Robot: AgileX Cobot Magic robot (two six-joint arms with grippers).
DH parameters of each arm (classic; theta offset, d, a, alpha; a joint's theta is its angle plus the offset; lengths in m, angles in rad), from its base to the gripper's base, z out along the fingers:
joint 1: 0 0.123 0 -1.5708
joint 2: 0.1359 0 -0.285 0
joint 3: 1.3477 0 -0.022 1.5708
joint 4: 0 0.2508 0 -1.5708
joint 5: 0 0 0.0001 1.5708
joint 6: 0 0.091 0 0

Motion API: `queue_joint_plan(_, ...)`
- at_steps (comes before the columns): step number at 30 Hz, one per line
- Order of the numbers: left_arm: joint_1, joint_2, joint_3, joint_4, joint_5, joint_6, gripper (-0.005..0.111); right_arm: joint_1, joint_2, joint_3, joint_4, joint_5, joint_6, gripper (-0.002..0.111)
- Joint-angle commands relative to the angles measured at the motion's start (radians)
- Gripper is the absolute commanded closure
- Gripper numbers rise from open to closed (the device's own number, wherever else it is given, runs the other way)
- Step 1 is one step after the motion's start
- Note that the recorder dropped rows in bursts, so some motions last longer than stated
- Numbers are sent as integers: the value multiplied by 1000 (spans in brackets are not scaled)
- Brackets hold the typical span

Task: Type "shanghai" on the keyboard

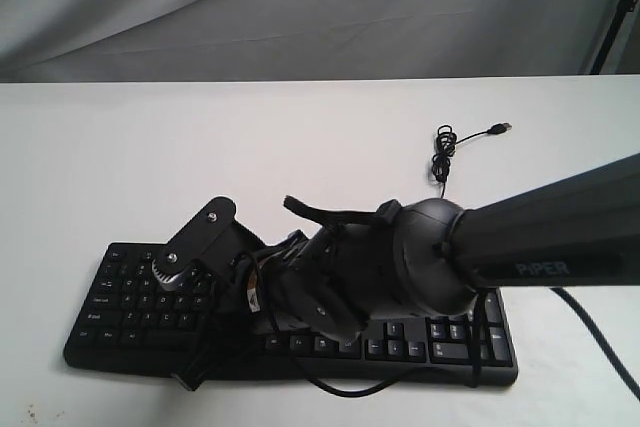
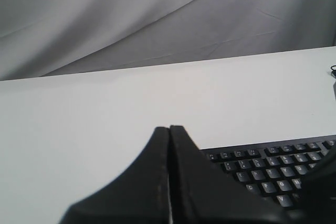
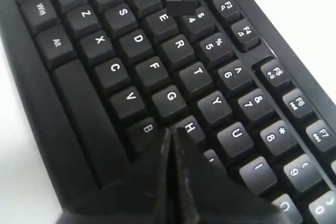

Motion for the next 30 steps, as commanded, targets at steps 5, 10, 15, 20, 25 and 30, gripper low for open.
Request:
queue_joint_plan(5, -4, -3, 4, 1, -5, -3, 107, -3, -1, 6, 9, -7, -6, 108)
queue_joint_plan(10, -4, -3, 4, 1, -5, -3, 107, -3, -1, 6, 9, 17, -6, 108)
queue_joint_plan(15, -4, -3, 4, 1, -5, -3, 107, -3, 22, 6, 9, 16, -6, 108)
queue_joint_plan(20, -4, -3, 4, 1, -5, -3, 107, -3, 21, 6, 9, 9, -10, 108)
queue_joint_plan(25, -4, -3, 4, 1, -5, -3, 107, -3, -38, 6, 9, 24, -16, 108)
queue_joint_plan(30, -4, -3, 4, 1, -5, -3, 107, -1, -46, -32, 1, 26, -25, 108)
